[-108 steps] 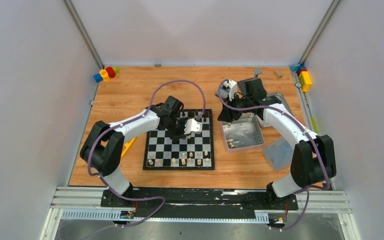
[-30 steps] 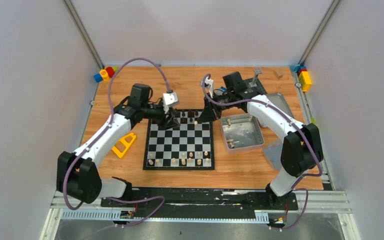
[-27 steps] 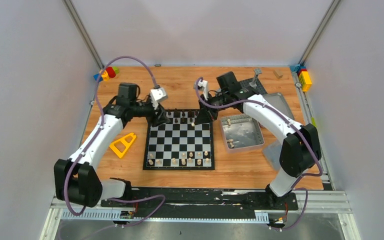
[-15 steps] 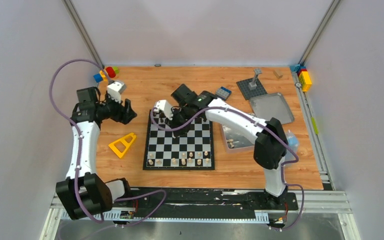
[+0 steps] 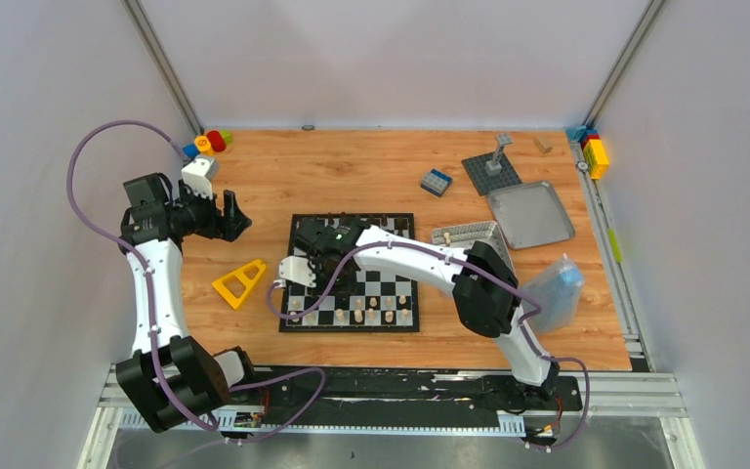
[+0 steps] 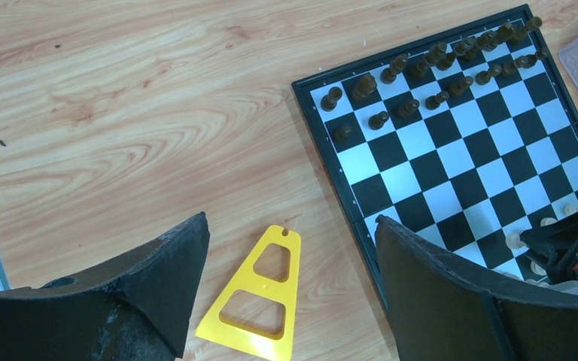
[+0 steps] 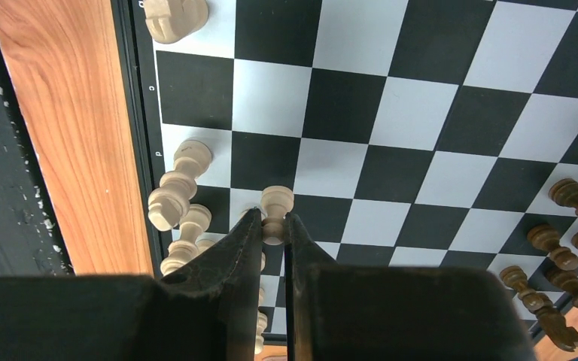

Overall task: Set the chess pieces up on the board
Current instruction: Place the chess piece on the chessboard.

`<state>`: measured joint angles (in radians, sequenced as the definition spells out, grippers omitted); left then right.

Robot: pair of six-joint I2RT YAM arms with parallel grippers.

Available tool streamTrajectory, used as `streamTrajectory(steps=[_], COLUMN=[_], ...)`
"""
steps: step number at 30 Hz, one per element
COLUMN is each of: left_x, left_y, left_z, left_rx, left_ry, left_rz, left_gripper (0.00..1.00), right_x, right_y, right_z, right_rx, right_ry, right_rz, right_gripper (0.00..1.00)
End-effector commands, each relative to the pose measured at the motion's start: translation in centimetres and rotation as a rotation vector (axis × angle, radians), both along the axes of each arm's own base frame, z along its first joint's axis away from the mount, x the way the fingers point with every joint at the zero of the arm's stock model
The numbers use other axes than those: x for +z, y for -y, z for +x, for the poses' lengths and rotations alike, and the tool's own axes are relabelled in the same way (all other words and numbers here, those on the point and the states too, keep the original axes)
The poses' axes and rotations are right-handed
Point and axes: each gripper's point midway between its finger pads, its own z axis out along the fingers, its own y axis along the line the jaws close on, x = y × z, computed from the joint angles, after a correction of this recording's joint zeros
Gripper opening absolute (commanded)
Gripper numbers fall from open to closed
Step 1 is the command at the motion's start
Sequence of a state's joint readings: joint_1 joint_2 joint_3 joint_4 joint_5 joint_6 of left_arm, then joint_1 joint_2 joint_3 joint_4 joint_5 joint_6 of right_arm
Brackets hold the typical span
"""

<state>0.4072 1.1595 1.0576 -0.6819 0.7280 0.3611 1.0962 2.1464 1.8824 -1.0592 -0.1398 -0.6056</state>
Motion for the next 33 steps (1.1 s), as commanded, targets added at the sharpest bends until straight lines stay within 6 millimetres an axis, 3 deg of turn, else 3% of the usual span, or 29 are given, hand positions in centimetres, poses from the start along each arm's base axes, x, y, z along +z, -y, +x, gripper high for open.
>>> streamTrajectory(steps=[1, 22, 33], left_x=[1.9, 1.4, 1.2], left_y=[0.1, 0.5, 0.6], left_z=[0.1, -0.1, -0.3], left_rx=[-0.001, -0.019, -0.026], left_ry=[0.045, 0.025, 0.018], left_rz=[-0.013, -0.034, -0.039], left_gripper=[0.89, 0.9, 0.91], right_x=[1.1, -0.1, -0.6], right_y=[-0.5, -1.7, -2.1], right_z=[1.2, -0.9, -1.0], right_rx=[0.034, 0.066, 0.063], right_ry=[0.074, -0.026, -0.041], right_rz=[-0.006, 0.011, 0.012], right_gripper=[0.0, 0.0, 0.02])
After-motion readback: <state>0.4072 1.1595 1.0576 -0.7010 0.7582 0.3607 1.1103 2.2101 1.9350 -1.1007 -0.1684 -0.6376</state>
